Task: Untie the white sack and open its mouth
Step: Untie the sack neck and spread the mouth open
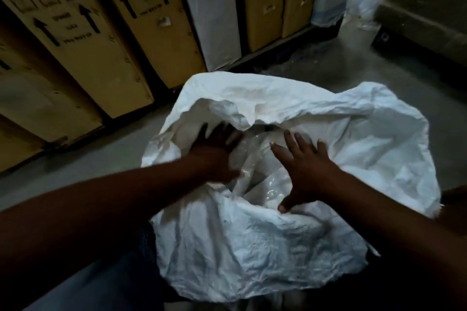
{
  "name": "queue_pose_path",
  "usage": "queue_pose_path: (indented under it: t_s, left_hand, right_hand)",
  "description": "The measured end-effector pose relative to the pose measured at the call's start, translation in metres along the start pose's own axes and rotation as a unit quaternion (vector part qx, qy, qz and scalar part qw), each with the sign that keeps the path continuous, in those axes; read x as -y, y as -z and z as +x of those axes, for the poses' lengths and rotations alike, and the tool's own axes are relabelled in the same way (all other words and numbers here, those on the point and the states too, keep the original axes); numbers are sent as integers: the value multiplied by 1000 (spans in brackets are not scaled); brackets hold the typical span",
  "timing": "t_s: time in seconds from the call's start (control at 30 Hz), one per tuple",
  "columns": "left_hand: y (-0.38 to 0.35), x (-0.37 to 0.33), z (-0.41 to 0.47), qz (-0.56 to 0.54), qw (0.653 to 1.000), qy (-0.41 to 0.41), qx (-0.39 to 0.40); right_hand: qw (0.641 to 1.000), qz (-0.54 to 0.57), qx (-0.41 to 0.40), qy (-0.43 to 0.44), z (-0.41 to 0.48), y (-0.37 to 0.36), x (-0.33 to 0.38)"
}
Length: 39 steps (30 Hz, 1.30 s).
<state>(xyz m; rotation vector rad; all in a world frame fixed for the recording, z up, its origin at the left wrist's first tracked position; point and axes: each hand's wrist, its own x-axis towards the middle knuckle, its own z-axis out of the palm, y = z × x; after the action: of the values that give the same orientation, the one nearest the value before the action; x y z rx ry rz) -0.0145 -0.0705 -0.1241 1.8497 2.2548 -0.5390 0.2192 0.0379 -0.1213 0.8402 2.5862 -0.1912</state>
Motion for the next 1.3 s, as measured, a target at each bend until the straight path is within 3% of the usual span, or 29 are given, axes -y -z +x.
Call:
queue_pose_path:
  t_s: [0.1, 0.17, 0.3, 0.47, 0.73, 0.83, 0.93, 1.0, 1.03, 1.1, 1.2, 1.3]
  left_hand:
    - [-2, -33, -55, 24, 983, -141, -112]
    - [4, -39, -72, 61, 962, -188, -189]
    - [28, -4, -61, 111, 954, -106, -257]
    - [51, 74, -24, 144, 966, 66, -202]
    - [56, 83, 61, 59, 972, 145, -176]
    - [46, 45, 58, 51, 965, 89, -243]
    - [22, -10, 31, 18, 932, -145, -331]
    - [-8, -37, 5, 54, 915, -313, -250]
    - [-20, -42, -8, 112, 919, -353, -139]
    - [-31, -38, -27, 170, 929, -315, 96]
    - [-25, -26, -50, 192, 910, -292, 223]
    - [-12, -22, -69, 149, 918, -210, 303]
  right_hand:
    - [999, -25, -29, -11, -18, -4, 6]
    - [998, -40, -49, -19, -30, -13, 12]
    - [998, -41, -39, -34, -51, -29, 28]
    - [998, -47, -7, -48, -69, -39, 38]
    - [990, -70, 125, 11, -82, -47, 49]
    - [993, -33, 109, 23, -63, -35, 32]
    - [994, 38, 88, 47, -40, -16, 15]
    - [990, 55, 118, 58, -36, -13, 10]
    - [986, 57, 142, 61, -38, -16, 9]
    - [980, 56, 181, 63, -47, -18, 8]
    - [978, 43, 204, 28, -62, -6, 10]
    - [963, 40, 268, -9, -77, 1, 9]
